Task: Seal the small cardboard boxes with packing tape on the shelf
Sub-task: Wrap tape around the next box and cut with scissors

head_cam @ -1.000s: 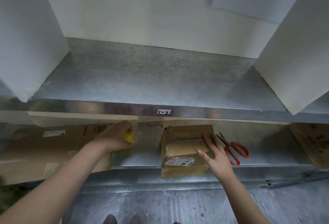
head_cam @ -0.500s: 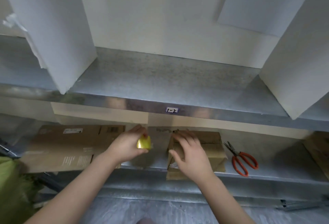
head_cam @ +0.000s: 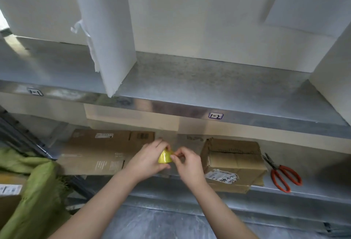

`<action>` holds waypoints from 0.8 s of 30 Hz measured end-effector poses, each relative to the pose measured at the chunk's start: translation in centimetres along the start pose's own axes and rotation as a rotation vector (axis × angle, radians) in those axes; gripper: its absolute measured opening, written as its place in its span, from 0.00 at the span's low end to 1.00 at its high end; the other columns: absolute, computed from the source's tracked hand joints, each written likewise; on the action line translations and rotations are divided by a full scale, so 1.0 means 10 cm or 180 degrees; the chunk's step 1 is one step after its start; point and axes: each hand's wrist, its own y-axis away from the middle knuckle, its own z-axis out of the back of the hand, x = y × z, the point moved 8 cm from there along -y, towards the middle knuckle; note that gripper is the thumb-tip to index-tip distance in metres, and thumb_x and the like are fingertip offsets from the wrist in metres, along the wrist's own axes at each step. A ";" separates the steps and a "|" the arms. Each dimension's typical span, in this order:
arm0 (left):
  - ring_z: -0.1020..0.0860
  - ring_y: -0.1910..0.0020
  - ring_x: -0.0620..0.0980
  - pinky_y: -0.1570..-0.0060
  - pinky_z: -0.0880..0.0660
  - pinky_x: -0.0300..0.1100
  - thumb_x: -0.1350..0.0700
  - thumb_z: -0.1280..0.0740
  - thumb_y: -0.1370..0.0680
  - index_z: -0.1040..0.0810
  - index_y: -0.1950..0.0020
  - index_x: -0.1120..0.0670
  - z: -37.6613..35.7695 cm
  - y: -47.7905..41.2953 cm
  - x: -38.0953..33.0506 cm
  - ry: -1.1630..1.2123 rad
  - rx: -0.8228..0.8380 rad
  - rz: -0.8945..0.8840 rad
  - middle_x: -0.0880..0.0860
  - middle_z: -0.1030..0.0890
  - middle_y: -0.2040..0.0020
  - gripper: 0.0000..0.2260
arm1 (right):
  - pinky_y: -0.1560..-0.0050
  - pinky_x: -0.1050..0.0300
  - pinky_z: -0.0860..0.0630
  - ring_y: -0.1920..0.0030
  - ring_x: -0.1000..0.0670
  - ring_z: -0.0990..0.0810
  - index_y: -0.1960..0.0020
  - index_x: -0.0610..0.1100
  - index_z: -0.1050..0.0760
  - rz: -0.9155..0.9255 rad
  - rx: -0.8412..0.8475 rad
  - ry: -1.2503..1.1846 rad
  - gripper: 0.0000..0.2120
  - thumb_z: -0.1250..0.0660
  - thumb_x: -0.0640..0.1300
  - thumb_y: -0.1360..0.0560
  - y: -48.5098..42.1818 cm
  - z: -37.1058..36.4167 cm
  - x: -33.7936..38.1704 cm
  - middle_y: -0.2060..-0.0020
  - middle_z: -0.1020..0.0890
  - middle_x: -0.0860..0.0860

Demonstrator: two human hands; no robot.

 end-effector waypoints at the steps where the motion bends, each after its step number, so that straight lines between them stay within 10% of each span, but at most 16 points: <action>1: 0.28 0.38 0.49 0.38 0.33 0.42 0.44 0.26 0.29 0.30 0.33 0.52 -0.01 0.01 0.05 0.0114 0.0072 0.0019 0.51 0.28 0.37 0.29 | 0.56 0.62 0.29 0.59 0.52 0.23 0.58 0.44 0.22 -0.0108 -0.0033 -0.0110 0.04 0.27 0.41 0.26 -0.01 -0.02 -0.02 0.61 0.19 0.51; 6: 0.36 0.31 0.41 0.37 0.46 0.23 0.42 0.30 0.25 0.41 0.24 0.50 -0.08 0.19 0.32 0.0750 0.0314 0.0105 0.48 0.34 0.28 0.35 | 0.62 0.55 0.18 0.66 0.54 0.16 0.60 0.45 0.25 -0.0726 -0.0184 -0.0889 0.08 0.30 0.37 0.24 -0.06 -0.08 -0.24 0.60 0.18 0.48; 16: 0.33 0.30 0.53 0.32 0.37 0.42 0.43 0.26 0.29 0.31 0.28 0.50 -0.09 -0.06 0.94 -0.0179 0.0136 0.0454 0.52 0.29 0.29 0.32 | 0.58 0.58 0.27 0.61 0.56 0.22 0.61 0.53 0.28 -0.0336 0.0465 -0.0051 0.08 0.32 0.51 0.25 -0.07 -0.35 -0.06 0.64 0.20 0.57; 20: 0.32 0.30 0.56 0.33 0.34 0.45 0.45 0.25 0.30 0.31 0.27 0.52 -0.35 -0.15 1.06 -0.0297 0.0262 0.0602 0.55 0.30 0.29 0.34 | 0.71 0.64 0.27 0.70 0.59 0.20 0.59 0.48 0.25 -0.1511 0.0192 -0.1492 0.06 0.31 0.40 0.24 -0.04 -0.53 -0.43 0.67 0.19 0.53; 24: 0.31 0.32 0.56 0.34 0.34 0.46 0.45 0.26 0.31 0.33 0.26 0.53 -0.71 -0.19 1.01 -0.0378 0.0491 0.0584 0.55 0.29 0.30 0.35 | 0.59 0.55 0.22 0.64 0.53 0.19 0.56 0.49 0.23 -0.2161 0.0290 -0.1043 0.03 0.33 0.44 0.23 -0.07 -0.64 -0.89 0.63 0.17 0.50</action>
